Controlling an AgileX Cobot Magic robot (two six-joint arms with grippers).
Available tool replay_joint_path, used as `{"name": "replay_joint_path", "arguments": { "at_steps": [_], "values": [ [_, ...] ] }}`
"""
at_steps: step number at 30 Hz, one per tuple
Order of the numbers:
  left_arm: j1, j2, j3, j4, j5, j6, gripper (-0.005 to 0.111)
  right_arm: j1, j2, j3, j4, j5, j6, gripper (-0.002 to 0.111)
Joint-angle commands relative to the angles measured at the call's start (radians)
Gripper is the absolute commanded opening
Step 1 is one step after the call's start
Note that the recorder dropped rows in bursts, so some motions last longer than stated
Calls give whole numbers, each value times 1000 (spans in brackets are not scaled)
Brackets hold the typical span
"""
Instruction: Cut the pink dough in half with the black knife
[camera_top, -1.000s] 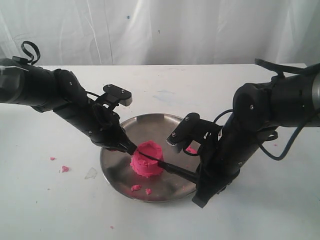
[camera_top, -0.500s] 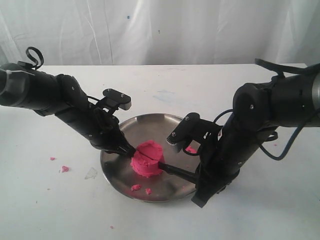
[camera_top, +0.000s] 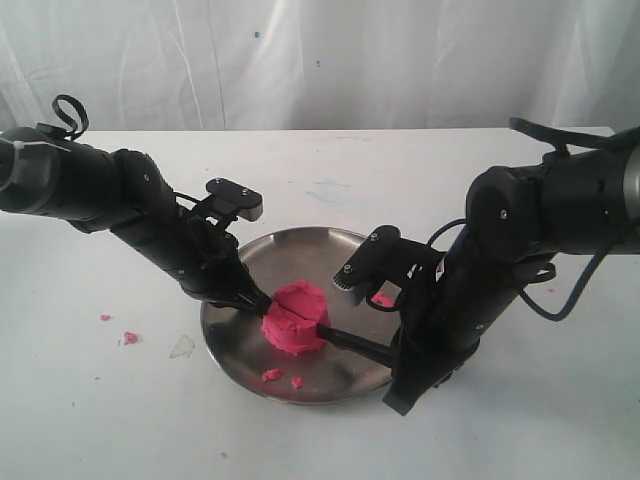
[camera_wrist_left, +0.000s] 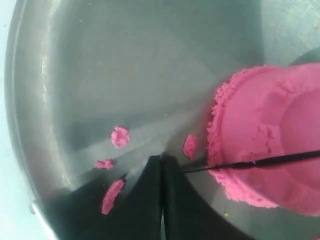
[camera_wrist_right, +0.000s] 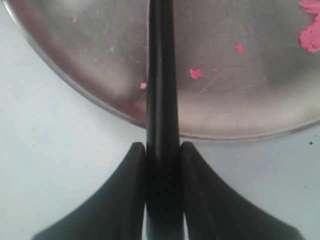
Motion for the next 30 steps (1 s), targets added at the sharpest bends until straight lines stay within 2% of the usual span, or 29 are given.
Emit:
{"name": "replay_joint_path", "arguments": {
  "at_steps": [1, 12, 22, 30],
  "values": [
    [-6, 13, 8, 2, 34, 4, 0, 0, -2, 3, -2, -16, 4, 0],
    [-6, 12, 8, 2, 45, 4, 0, 0, -2, -1, -2, -18, 6, 0],
    [-6, 12, 8, 2, 49, 4, 0, 0, -2, -64, -6, 130, 8, 0],
    [-6, 12, 8, 2, 49, 4, 0, 0, -2, -68, -6, 159, 8, 0]
  ]
}}
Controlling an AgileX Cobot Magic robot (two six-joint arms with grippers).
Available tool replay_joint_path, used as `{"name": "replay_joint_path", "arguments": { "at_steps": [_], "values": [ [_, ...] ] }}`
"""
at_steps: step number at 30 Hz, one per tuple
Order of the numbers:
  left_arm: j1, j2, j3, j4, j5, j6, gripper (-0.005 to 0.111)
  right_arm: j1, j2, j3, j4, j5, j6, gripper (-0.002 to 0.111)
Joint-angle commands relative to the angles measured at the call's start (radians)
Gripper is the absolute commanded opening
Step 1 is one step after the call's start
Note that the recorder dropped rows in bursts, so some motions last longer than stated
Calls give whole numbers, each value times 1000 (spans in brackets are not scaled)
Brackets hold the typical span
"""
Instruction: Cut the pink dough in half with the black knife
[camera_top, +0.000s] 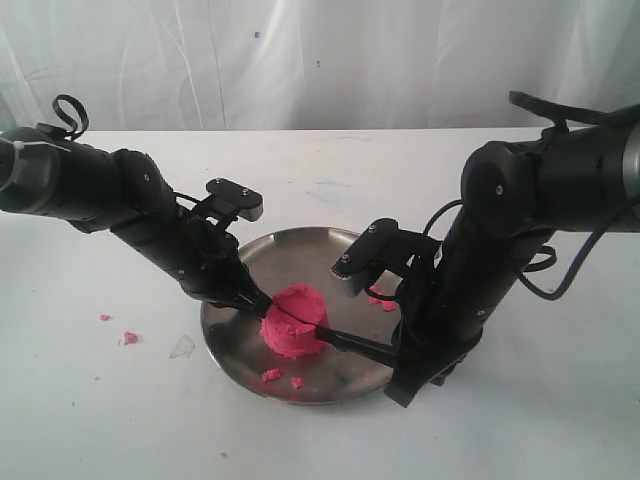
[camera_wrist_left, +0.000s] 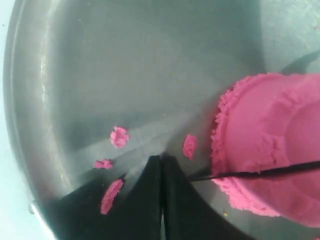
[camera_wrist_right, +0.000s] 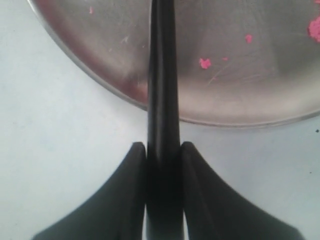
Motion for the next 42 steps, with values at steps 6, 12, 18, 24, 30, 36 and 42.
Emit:
{"name": "replay_joint_path", "arguments": {
  "at_steps": [6, 12, 18, 24, 30, 36, 42],
  "values": [
    [-6, 12, 8, 0, 57, 4, 0, 0, 0, -6, 1, -4, 0, 0],
    [-6, 12, 8, 0, 60, 4, 0, 0, 46, -6, 1, -7, 0, 0],
    [-6, 12, 8, 0, 60, 4, 0, 0, 55, -6, 1, -8, 0, 0],
    [-6, 7, 8, 4, 60, 4, 0, 0, 55, -6, 1, -19, 0, 0],
    [-6, -51, 8, 22, 58, -8, 0, 0, 55, -6, 3, -19, 2, 0],
    [-10, -63, 8, -46, 62, -6, 0, 0, 55, -6, 3, -19, 4, 0],
    [-10, -42, 8, -61, 71, -5, 0, 0, 55, -6, 3, -19, 4, 0]
  ]
}}
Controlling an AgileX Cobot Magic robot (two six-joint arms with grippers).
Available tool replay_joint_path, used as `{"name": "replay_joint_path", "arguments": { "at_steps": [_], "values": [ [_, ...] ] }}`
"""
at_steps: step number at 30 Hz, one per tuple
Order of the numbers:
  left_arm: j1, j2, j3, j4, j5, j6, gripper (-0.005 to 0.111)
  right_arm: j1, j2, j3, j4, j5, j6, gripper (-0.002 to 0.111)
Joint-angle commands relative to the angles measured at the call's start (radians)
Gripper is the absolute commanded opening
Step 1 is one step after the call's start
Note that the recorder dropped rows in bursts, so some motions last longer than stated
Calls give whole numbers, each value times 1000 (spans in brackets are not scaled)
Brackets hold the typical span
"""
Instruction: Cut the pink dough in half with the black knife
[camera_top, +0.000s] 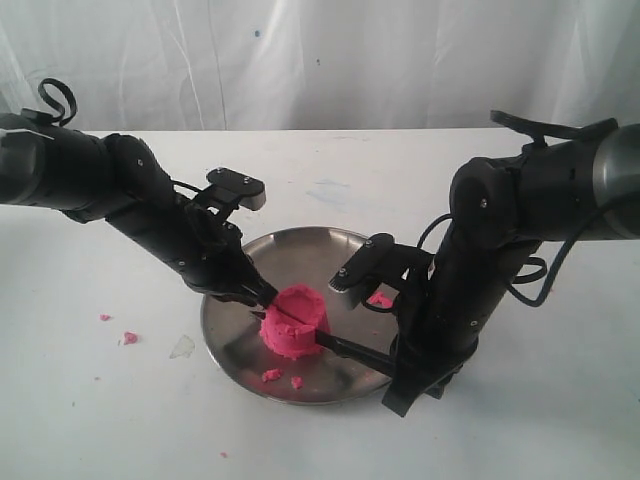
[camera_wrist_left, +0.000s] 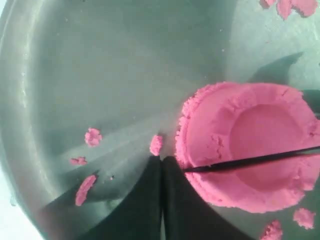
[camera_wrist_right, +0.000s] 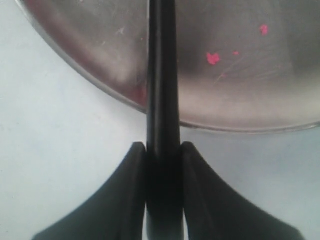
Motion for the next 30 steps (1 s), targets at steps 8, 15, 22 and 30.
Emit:
{"name": "replay_joint_path", "arguments": {
  "at_steps": [8, 15, 22, 30],
  "values": [
    [-6, 69, 8, -27, 41, -3, 0, 0, 20, -3, 3, -8, 6, 0],
    [-6, 75, 8, -27, 46, -3, 0, 0, 55, -3, 3, -8, 6, 0],
    [-6, 75, 8, -27, 46, -1, 0, 0, 66, -3, 17, 2, 6, 0],
    [-6, 75, 8, -27, 46, -1, 0, 0, 66, -3, 35, 29, 6, 0]
  ]
}}
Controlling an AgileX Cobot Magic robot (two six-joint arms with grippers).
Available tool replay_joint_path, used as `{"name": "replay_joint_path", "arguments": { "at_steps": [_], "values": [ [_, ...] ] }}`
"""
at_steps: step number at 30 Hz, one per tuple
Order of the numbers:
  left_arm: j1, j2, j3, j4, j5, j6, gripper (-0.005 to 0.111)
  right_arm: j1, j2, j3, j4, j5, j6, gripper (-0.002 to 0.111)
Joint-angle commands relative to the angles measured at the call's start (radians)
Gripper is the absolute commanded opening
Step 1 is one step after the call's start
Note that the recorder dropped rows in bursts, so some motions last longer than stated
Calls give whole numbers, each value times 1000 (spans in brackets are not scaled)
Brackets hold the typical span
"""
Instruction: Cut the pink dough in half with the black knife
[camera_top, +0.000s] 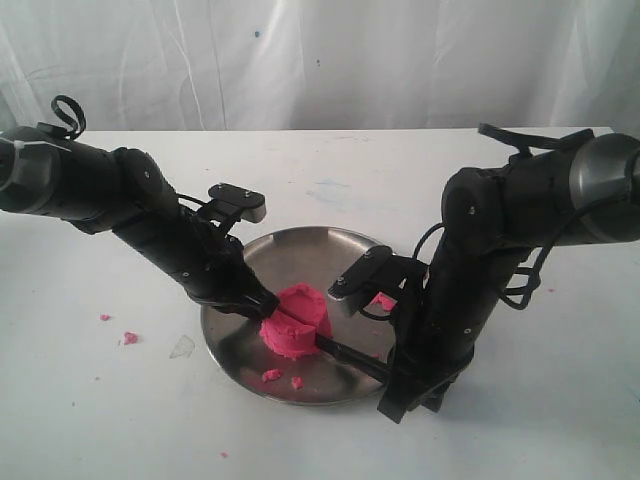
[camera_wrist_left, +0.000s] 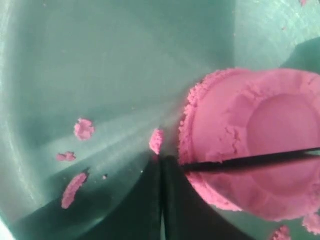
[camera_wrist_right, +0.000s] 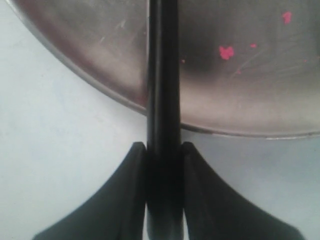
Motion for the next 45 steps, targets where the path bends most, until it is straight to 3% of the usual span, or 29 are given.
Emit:
{"name": "replay_joint_path", "arguments": {
  "at_steps": [1, 17, 45],
  "values": [
    [-6, 22, 8, 3, 32, -1, 0, 0, 13, 5, 12, 11, -3, 0],
    [-6, 22, 8, 3, 27, -1, 0, 0, 13, -21, 26, 98, -3, 0],
    [-6, 20, 8, 27, 8, 5, 0, 0, 29, -33, 41, 100, -3, 0]
  ]
}}
